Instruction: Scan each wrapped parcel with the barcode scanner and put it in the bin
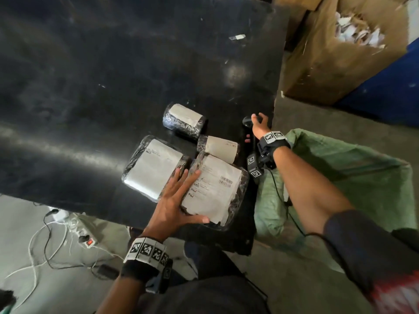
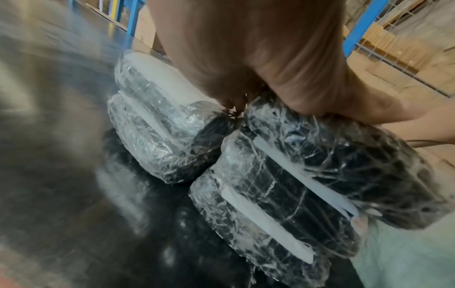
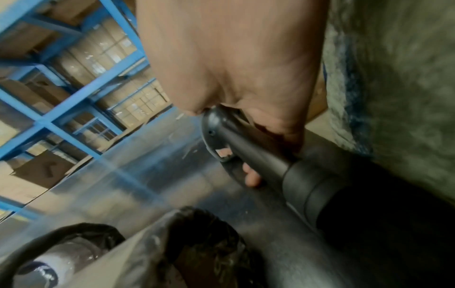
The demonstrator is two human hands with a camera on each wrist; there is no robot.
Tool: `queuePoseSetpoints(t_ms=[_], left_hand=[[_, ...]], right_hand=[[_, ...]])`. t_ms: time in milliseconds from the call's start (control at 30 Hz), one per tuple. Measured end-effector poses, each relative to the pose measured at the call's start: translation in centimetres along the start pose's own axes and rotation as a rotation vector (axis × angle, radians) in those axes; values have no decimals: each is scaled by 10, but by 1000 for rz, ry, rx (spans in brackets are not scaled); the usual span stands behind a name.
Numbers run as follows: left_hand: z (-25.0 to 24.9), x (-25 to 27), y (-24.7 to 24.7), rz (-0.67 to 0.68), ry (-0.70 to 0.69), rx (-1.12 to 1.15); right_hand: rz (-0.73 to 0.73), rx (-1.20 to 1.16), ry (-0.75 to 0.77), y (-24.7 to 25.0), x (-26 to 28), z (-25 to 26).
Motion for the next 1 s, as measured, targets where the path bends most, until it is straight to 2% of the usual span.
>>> queuePoseSetpoints(t_ms=[100,233,433,500,667,767,867,1000], left_hand=[[1,-2,-4,-10,21,56],[-5,0,-6,-29,29,117],[-33,1,-6,-22,35,62],[-39,-2,-4,-6,45,33],[-58,-20,12,73,242,36],[-60,-23,17,35,220,92],[-53,-20,13,-33,206,272],[-44,-18,4,-81,159,389]], right_hand=[[13,-89,-27,-2,-1,-5],[26,-68,-36,0,0,0],[37,-48,-73,1,5,4],[42,-60,-42,2,10,9],[45,-90,49,11,32,26],[59,-133,124,20,54,42],[62,-180,210,26,87,55],[81,-234,239,33,132,55]])
Point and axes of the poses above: each hand's wrist, its own x-axis away from the middle knuckle, its own y-axis out of the back of the hand, z = x × y, the point moved 1 cm from there along -x, towards the middle knuckle, and after that the axes turned 15 degrees about z, right-handed, at the moved point
